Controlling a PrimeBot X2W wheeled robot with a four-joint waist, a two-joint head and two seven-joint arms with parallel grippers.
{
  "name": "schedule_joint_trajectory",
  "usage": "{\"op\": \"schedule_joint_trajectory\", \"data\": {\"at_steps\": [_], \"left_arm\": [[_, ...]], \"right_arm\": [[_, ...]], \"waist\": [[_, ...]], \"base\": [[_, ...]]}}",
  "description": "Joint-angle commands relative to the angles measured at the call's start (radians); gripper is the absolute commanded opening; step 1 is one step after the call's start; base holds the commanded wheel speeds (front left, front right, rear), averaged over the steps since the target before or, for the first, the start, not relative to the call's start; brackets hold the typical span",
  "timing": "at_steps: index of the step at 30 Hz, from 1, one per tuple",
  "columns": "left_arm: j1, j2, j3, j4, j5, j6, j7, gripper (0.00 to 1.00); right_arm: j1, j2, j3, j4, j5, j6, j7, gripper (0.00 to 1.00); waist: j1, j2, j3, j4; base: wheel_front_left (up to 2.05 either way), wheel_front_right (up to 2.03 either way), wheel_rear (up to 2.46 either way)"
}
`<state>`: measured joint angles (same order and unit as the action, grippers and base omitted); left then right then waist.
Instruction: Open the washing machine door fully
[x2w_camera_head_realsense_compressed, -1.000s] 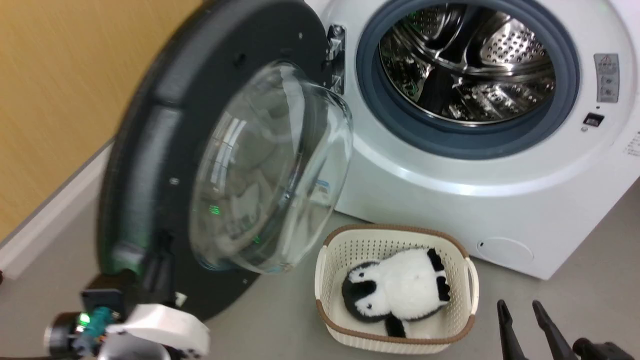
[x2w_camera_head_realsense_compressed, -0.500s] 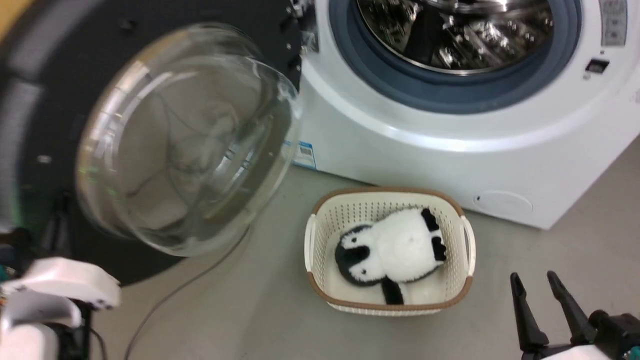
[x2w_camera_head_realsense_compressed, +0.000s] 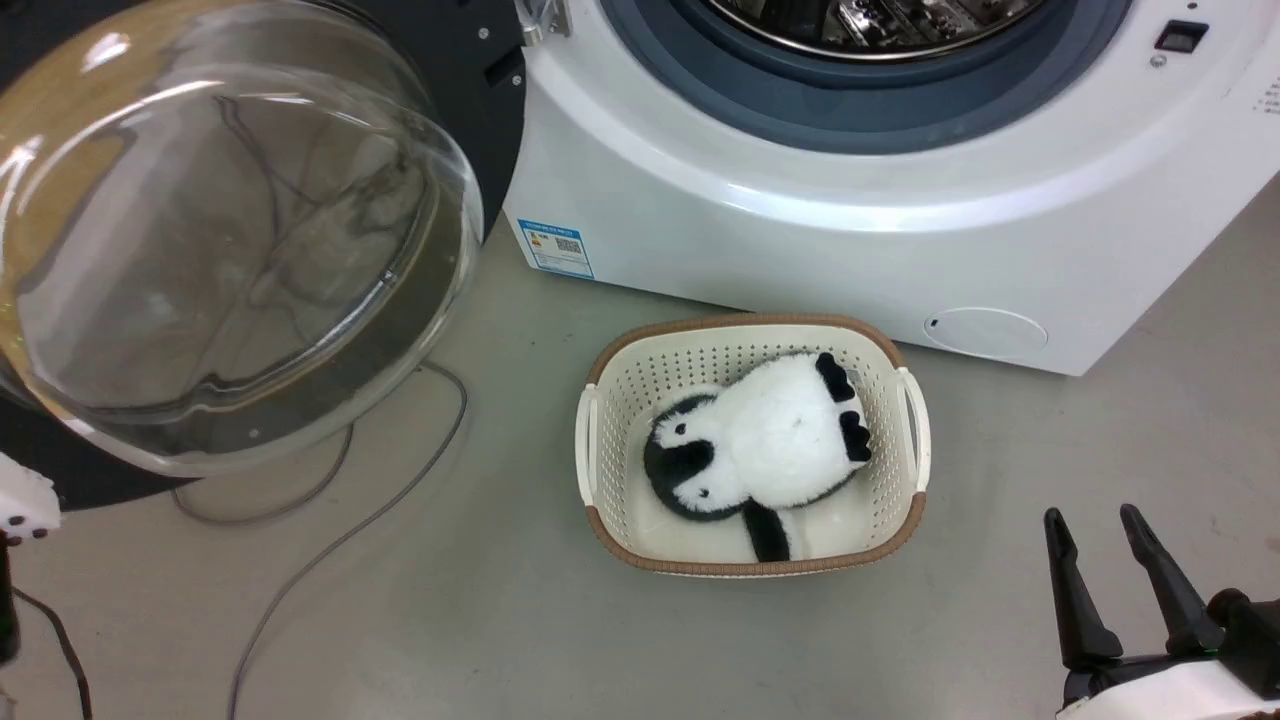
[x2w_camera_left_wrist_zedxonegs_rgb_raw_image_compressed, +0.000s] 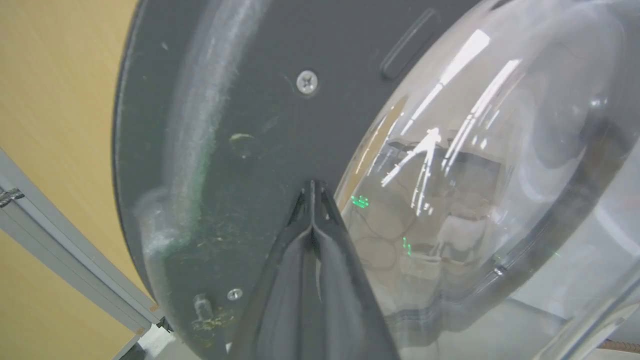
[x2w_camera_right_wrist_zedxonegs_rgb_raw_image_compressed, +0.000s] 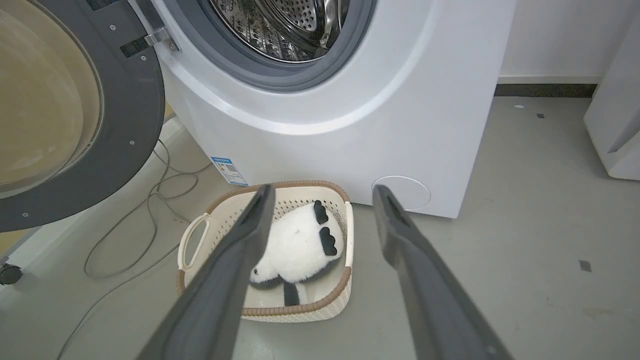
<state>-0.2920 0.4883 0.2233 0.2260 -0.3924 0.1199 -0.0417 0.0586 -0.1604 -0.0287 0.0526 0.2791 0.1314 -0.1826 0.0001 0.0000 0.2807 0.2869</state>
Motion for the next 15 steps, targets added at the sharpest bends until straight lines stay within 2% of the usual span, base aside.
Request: {"op": "schedule_joint_trajectory", "data": {"at_steps": [1,9,15], "left_arm": [[-0.016,0.006,0.005,0.009,-0.005,-0.004,-0.006,0.0],[-0.047,0.02,0.008,0.093,-0.014,-0.012,-0.035,0.0],[-0.029,0.014,-0.023,0.092,0.005,-0.022,-0.065,0.0]], "right_arm": [[-0.012,-0.005,-0.002,-0.007,0.004,-0.001,-0.004,1.0],[-0.021,-0.004,0.001,-0.004,0.005,-0.001,-0.003,1.0],[-0.013,0.004,-0.003,0.011,0.011,-0.001,-0.012,1.0]], "waist": [[-0.0001,0.0,0.003,-0.002],[-0.0001,0.0,0.005,-0.007],[-0.0001,0.0,-0.034,-0.001]], "base": [[0.0,0.0,0.0],[0.0,0.0,0.0],[0.0,0.0,0.0]]}}
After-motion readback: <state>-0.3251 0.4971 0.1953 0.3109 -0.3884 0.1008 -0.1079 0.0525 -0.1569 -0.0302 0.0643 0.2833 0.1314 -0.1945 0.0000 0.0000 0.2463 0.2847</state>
